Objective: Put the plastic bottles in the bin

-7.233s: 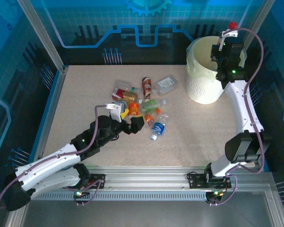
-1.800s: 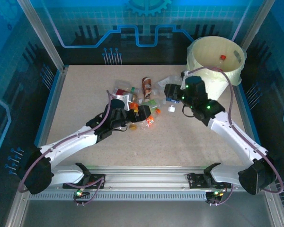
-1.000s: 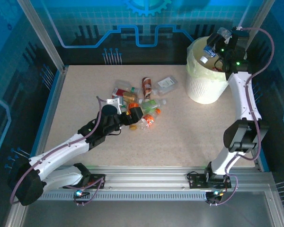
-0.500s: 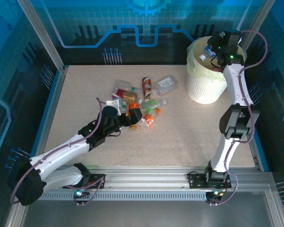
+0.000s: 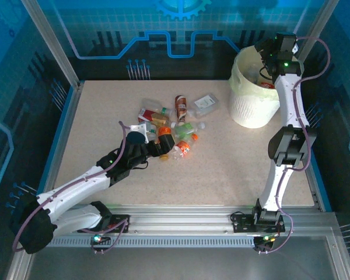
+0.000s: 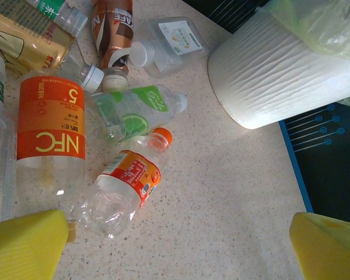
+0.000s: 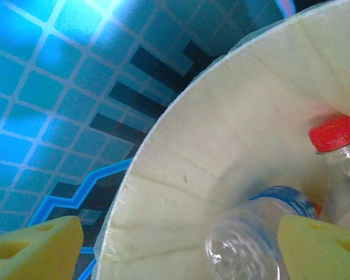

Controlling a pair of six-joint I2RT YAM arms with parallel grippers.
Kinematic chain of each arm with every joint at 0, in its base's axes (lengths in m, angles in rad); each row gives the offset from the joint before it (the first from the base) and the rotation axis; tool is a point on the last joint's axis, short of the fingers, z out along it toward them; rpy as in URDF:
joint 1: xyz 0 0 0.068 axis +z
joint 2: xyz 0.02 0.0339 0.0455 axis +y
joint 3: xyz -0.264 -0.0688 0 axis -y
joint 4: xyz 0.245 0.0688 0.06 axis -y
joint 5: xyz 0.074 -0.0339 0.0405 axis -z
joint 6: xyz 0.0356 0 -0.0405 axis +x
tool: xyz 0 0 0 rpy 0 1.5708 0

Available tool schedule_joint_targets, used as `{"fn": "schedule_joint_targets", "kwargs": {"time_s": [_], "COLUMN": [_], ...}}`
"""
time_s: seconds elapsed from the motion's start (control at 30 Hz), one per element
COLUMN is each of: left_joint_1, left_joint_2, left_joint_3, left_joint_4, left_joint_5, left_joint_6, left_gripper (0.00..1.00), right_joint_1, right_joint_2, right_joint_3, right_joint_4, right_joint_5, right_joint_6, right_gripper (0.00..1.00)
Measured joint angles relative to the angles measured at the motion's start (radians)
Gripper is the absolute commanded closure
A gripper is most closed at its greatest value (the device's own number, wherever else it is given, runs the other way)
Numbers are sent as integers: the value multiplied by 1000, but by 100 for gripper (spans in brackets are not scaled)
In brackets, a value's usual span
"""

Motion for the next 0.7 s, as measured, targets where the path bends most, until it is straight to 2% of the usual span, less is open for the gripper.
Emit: {"fn": "schedule_joint_targets", "kwargs": {"time_s": [0.2, 0.4, 0.7], "left_joint_1": [0, 0, 2], "left_joint_2": [0, 0, 0], "left_joint_3": [-2, -17, -19], "left_joint_4": [-4, -23, -63], "left_joint_5": [-4, -27, -90], "left_joint_6": [-7, -30, -71], "left_gripper": [1, 1, 1], "right_joint_1": [0, 0, 36], "right_joint_2": [-23, -106, -250], "right_joint_3": [-32, -112, -239], "right_joint_4": [-14, -13, 24], "right_joint_5": [5, 34, 76], "right_joint_6": [-30, -80, -198], "right_gripper": [8, 0, 0]}}
